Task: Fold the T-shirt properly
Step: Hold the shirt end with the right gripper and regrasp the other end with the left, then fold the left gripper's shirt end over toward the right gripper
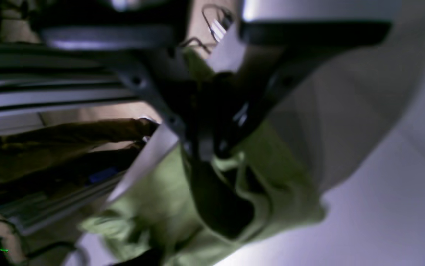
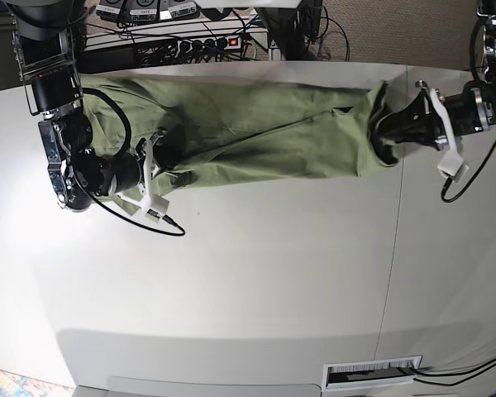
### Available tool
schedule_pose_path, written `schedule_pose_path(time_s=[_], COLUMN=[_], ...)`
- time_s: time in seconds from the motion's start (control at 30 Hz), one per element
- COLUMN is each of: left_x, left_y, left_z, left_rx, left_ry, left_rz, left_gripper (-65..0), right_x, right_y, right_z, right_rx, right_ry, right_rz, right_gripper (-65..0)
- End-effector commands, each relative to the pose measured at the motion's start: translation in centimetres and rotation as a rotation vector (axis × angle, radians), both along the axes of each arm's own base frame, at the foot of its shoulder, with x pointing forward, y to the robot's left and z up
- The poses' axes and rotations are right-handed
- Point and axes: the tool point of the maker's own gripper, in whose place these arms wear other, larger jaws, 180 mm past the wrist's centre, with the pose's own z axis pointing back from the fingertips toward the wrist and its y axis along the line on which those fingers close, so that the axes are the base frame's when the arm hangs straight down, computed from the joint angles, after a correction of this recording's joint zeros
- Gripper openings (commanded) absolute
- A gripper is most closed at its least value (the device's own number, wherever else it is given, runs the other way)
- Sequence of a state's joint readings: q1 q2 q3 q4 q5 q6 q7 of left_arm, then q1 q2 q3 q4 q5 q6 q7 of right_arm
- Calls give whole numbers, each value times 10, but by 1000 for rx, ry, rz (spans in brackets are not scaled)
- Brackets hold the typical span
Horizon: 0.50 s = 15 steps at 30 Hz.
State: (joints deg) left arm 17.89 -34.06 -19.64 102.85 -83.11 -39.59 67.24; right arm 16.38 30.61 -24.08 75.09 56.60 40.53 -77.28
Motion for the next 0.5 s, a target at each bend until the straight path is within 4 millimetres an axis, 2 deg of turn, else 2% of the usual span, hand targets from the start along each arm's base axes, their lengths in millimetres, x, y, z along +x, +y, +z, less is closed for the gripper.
schedule_pose_path(time_s=[0.0,0.2,0.47], left_x=[5,1,4], left_y=[-6,-45,-70], left_z=[19,48,59], left_rx=[-32,-124,-274], left_ry=[-63,-171,-198], left_rz=[-12,-42,18], left_gripper=[-650,-650,-650], right_x=[-12,-12,-10], right_y=[-22,-24,-24], right_z=[-15,-15,-15], right_rx=[-135,-142,-142], right_ry=[41,40,37], right_rz=[28,29,28], right_gripper=[-606,-606,-606])
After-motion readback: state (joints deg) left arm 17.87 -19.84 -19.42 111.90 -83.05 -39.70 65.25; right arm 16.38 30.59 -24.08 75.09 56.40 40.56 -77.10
